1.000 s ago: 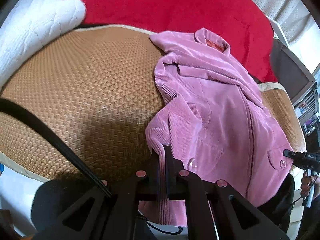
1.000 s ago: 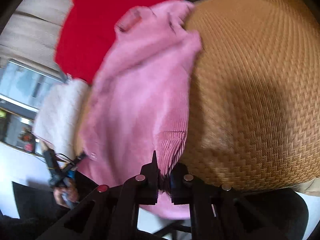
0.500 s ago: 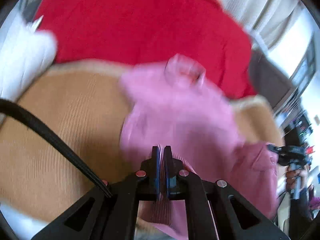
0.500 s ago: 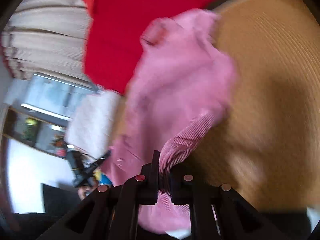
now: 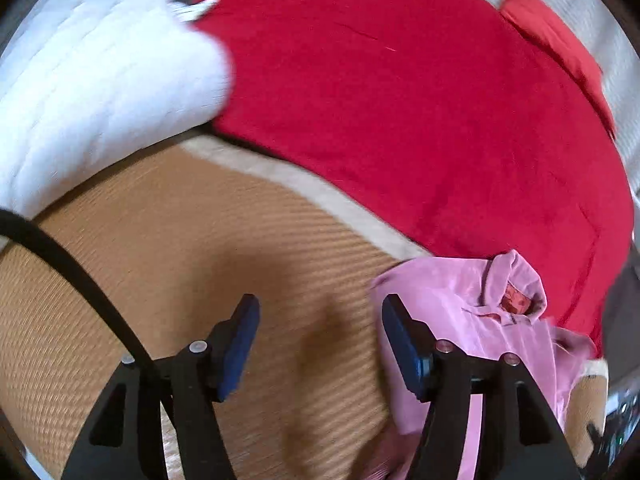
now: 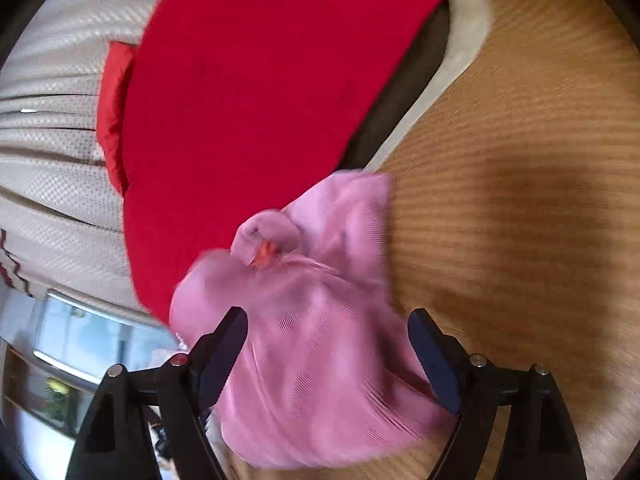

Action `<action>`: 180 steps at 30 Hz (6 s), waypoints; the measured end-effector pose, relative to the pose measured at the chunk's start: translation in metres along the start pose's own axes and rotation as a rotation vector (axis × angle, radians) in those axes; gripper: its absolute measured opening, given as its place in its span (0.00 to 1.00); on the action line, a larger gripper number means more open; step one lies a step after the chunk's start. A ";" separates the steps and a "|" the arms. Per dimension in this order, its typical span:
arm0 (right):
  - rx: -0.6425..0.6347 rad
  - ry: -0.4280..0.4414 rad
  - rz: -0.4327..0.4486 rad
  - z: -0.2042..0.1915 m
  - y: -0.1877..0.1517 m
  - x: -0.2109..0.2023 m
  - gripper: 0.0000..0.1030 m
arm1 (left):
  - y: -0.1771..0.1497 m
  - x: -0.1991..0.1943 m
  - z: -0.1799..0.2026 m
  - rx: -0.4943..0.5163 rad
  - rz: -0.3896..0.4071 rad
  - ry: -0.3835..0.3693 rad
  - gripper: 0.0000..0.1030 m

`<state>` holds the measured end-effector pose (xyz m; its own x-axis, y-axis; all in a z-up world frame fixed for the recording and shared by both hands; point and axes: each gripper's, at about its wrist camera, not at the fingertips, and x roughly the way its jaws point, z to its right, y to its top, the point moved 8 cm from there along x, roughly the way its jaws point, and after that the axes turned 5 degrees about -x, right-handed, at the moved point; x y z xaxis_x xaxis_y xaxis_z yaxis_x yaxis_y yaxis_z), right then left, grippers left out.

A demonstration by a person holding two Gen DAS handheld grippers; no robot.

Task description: Fold large clothes

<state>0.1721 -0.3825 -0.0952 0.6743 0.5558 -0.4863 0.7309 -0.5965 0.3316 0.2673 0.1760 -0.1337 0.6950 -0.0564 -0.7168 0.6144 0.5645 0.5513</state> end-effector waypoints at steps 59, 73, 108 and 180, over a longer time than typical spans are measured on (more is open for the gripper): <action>-0.478 -0.276 -0.212 -0.034 -0.018 0.008 0.61 | -0.075 0.026 0.078 0.252 -0.247 -0.248 0.56; -0.622 -0.373 -0.159 -0.050 -0.016 -0.007 0.08 | -0.063 0.005 0.102 0.438 -0.107 -0.202 0.04; -0.348 -0.050 -0.183 -0.066 -0.078 -0.037 0.75 | -0.115 -0.048 0.087 0.395 -0.063 -0.112 0.62; -0.214 0.099 -0.150 -0.039 -0.092 -0.087 0.77 | -0.072 -0.047 0.050 0.243 -0.091 0.056 0.73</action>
<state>0.0505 -0.3534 -0.0515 0.5562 0.6886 -0.4653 0.8220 -0.3733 0.4301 0.2090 0.0972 -0.1178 0.6157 -0.0486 -0.7865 0.7493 0.3449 0.5653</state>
